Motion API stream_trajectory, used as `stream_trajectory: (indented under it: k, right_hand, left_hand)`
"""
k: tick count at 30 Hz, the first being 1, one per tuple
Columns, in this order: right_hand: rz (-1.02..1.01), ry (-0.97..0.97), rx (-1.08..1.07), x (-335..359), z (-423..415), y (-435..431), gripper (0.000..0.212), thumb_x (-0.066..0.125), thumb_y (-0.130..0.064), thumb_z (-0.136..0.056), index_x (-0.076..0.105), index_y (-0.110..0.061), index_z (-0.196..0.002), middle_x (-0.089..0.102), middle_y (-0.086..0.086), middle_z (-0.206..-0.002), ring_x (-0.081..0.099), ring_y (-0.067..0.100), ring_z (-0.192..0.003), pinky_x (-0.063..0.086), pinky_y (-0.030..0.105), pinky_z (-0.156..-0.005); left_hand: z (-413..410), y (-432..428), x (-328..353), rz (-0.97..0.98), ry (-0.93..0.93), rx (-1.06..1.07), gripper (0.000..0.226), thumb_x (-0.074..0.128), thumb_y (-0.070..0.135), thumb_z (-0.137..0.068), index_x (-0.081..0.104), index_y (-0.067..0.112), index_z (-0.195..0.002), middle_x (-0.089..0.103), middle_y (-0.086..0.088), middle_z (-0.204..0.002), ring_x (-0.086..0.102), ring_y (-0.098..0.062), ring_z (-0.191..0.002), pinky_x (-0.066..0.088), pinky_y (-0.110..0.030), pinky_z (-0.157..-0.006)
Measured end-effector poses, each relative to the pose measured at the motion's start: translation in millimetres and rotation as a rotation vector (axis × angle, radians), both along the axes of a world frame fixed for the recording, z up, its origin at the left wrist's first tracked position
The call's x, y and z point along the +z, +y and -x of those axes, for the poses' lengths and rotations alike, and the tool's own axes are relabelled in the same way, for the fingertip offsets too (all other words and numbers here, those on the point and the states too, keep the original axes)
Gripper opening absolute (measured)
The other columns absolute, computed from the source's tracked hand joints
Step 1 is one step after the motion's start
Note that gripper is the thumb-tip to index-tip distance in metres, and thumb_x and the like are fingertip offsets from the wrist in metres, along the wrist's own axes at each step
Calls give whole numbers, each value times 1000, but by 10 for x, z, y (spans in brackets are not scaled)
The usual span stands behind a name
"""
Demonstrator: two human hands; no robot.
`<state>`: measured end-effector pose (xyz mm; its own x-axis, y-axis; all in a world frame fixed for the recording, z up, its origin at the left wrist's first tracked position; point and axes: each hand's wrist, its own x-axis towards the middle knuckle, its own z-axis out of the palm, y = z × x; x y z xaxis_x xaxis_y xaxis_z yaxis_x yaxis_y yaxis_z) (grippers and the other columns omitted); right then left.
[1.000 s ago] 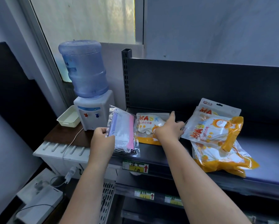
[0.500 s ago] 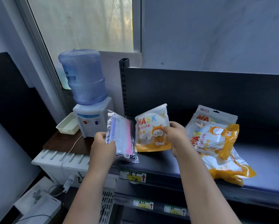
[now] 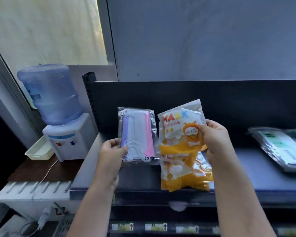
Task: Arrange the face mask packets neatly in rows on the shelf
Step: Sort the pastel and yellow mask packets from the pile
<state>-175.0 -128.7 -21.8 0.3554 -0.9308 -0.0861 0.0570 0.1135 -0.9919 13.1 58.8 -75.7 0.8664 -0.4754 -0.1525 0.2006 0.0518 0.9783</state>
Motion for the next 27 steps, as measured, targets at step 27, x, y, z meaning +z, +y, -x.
stream_trajectory:
  k: [27]
  right_hand:
    - [-11,-101,-179,-387,3044,-2266,22,57,-11,-104,75,-18,-95,82,7,-90,79,29,-89,65,47,-75]
  left_hand:
    - [2849,-2437,2,15,85,-214,25,61,-4,-100,60,3,-124,77,-22,-111,72,-34,-87,57,-39,-68]
